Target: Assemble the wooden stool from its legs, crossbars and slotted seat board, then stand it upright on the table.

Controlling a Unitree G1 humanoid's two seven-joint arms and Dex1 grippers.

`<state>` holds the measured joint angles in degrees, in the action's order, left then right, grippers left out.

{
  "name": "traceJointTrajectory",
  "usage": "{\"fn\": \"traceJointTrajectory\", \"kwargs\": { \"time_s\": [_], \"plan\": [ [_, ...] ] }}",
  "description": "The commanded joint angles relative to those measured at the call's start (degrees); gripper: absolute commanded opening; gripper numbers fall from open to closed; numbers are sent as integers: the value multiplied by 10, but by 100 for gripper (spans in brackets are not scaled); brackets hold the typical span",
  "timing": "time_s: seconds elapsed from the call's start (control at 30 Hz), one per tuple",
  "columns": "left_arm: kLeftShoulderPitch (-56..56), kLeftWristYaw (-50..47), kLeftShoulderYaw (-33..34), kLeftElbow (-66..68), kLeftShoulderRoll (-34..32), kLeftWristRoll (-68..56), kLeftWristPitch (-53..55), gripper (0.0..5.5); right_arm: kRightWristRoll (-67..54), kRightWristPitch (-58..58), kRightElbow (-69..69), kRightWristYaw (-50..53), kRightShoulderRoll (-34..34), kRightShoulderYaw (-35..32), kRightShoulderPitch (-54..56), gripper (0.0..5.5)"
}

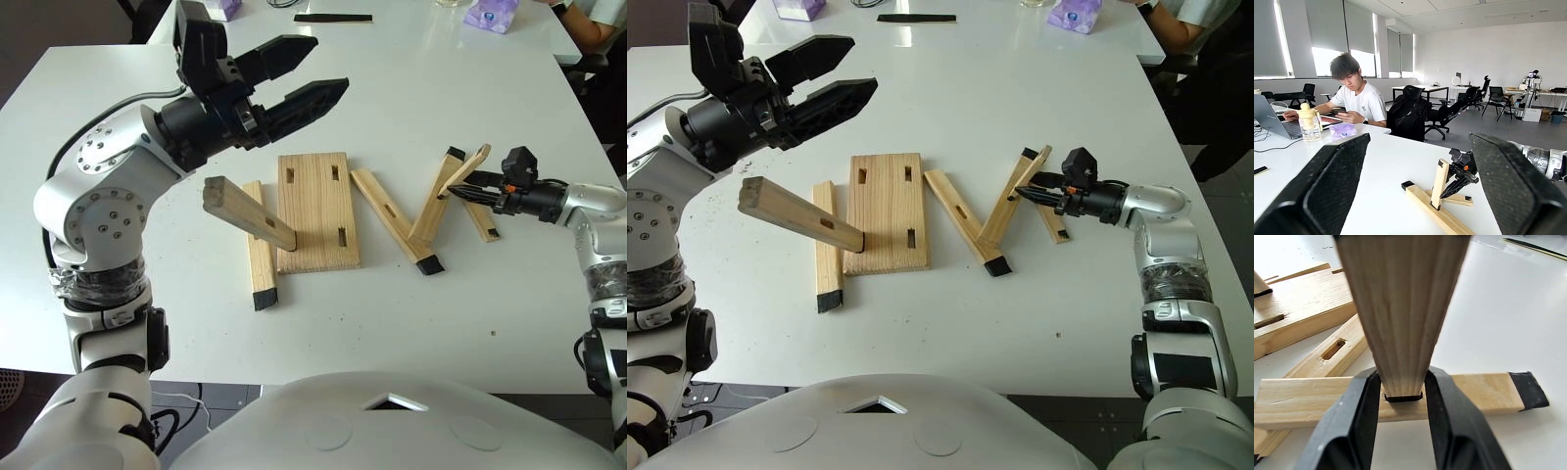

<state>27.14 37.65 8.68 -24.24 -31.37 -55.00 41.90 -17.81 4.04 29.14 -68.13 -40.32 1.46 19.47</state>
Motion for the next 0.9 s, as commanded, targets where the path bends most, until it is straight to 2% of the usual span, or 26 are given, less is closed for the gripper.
{"fn": "traceJointTrajectory", "kwargs": {
  "time_s": [0.03,0.27,0.53,0.9],
  "plan": [
    [16,2,-5,5,-7,2,8,377,28,47,-35,-6,9,40,-32,130],
    [14,3,-9,5,-4,3,7,377,45,46,-60,-12,-21,53,-16,130],
    [10,13,-15,3,-12,10,9,377,47,39,-57,-64,-59,58,15,130],
    [-1,21,-31,-3,-16,27,5,377,56,49,-42,-103,-58,57,65,130]
  ]
}}
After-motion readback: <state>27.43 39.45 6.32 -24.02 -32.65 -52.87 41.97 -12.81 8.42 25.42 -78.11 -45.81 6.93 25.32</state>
